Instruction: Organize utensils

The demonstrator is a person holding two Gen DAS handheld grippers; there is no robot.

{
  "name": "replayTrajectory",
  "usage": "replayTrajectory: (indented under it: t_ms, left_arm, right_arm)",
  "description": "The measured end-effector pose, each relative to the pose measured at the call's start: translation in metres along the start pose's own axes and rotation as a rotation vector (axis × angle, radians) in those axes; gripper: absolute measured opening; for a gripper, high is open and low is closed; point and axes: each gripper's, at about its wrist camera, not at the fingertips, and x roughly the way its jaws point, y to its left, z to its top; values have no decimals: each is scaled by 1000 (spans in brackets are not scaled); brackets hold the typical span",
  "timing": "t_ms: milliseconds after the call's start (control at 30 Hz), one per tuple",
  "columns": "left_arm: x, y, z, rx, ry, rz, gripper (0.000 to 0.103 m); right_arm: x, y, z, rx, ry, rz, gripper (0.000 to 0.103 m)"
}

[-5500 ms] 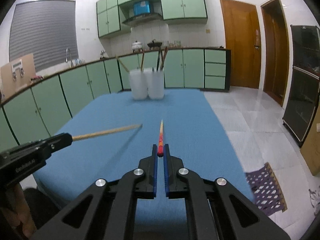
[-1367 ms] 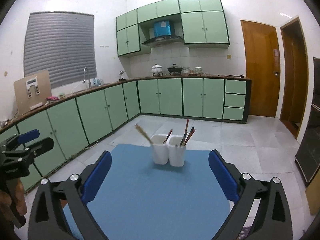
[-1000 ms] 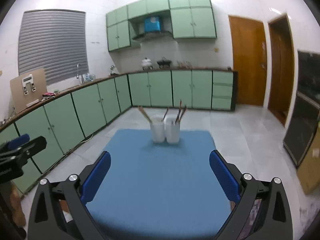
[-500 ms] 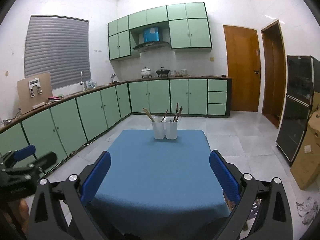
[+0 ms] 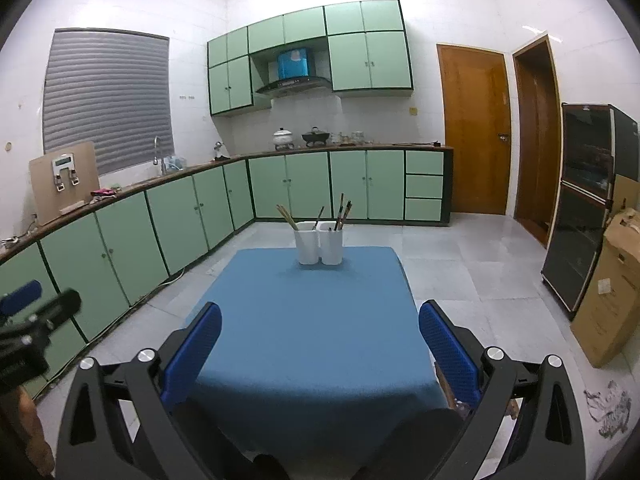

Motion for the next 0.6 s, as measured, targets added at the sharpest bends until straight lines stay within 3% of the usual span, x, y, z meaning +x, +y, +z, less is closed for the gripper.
replayTrajectory:
  t_ms: [233,600]
  left_arm:
    - [-7,1,-2,-7,-11,5,98]
    - [-14,2,0,-9,-19,21,98]
  right_arm:
    - [-7,1,-5,-24,-45,-44,97]
    - [-14,1,-12,-29,-58,-27,97]
